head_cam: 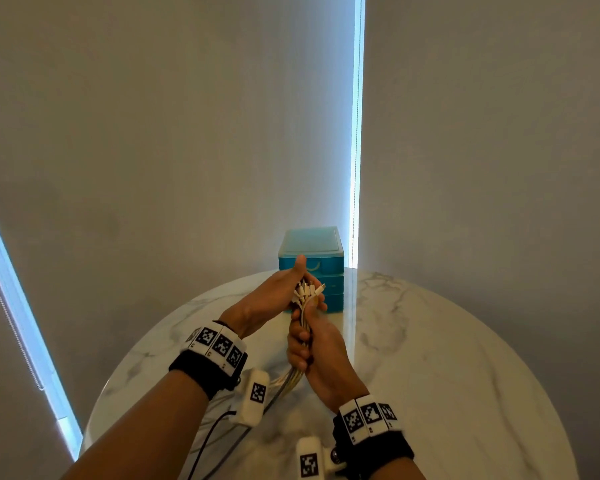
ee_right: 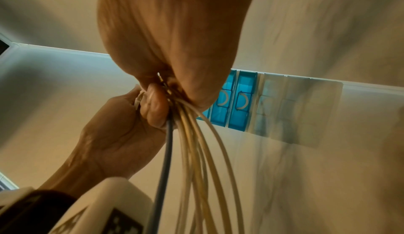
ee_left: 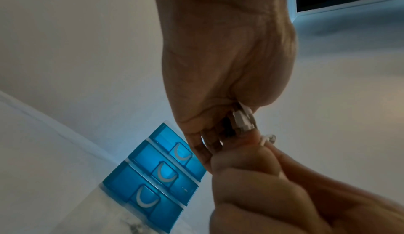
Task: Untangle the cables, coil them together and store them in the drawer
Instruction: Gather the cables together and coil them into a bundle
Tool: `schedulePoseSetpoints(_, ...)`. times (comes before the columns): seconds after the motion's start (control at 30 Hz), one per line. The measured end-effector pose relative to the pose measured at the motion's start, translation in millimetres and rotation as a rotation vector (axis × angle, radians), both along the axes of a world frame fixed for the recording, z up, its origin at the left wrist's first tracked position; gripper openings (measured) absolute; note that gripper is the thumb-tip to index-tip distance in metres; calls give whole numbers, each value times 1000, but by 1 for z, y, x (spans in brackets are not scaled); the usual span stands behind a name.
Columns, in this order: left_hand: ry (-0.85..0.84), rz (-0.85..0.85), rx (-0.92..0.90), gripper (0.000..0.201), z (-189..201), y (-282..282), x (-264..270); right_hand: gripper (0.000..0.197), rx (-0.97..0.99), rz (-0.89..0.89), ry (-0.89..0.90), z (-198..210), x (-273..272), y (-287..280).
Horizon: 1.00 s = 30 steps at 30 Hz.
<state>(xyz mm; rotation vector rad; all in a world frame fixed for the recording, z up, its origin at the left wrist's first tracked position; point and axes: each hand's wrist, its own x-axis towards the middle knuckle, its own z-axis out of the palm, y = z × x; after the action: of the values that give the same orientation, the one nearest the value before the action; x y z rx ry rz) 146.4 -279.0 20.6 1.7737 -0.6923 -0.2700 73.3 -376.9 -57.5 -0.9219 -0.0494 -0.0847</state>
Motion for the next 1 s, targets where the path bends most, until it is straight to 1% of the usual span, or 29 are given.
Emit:
schedulePoseSetpoints(0.07,-11,-17,24,70,2,-3,-3,47,10,-3,10,2,-1,-1)
schedulePoseSetpoints(0.1,-32,-24,47,67,2,-3,-4,46,12,-5,15,3,-1,-1)
schedulePoseSetpoints(0.2,-126,-8,95,50,-2,-3,-2,45,23,1,29,2,0,-3)
schedulePoseSetpoints(0.3,-117,-3,69,33,-7,-2,3,42,135,85,26,-2,0,-6)
schedulePoseSetpoints(0.37,-95,-21,33,24,-9,-1,6,40,168,120,4,-4,0,-9)
schedulePoseSetpoints(0.43,-86,-33,9,22,-10,-1,8,41,167,135,-6,-4,0,-10)
schedulePoseSetpoints(0.5,-116,-42,18,18,-11,-1,9,37,159,145,-10,-5,1,-9)
schedulePoseSetpoints(0.53,-132,-46,26,18,-10,-1,8,34,157,148,-16,-5,2,-9)
schedulePoseSetpoints(0.63,-196,-12,72,36,-7,-2,6,30,166,173,-46,-4,1,-11)
schedulePoseSetpoints(0.67,-221,1,90,38,-7,-2,6,30,169,190,-57,-3,1,-11)
schedulePoseSetpoints(0.9,-351,-19,192,33,-9,-1,11,28,175,356,-113,-5,1,-24)
schedulePoseSetpoints(1.0,-387,-28,239,34,-8,0,17,29,137,384,-116,-5,1,-26)
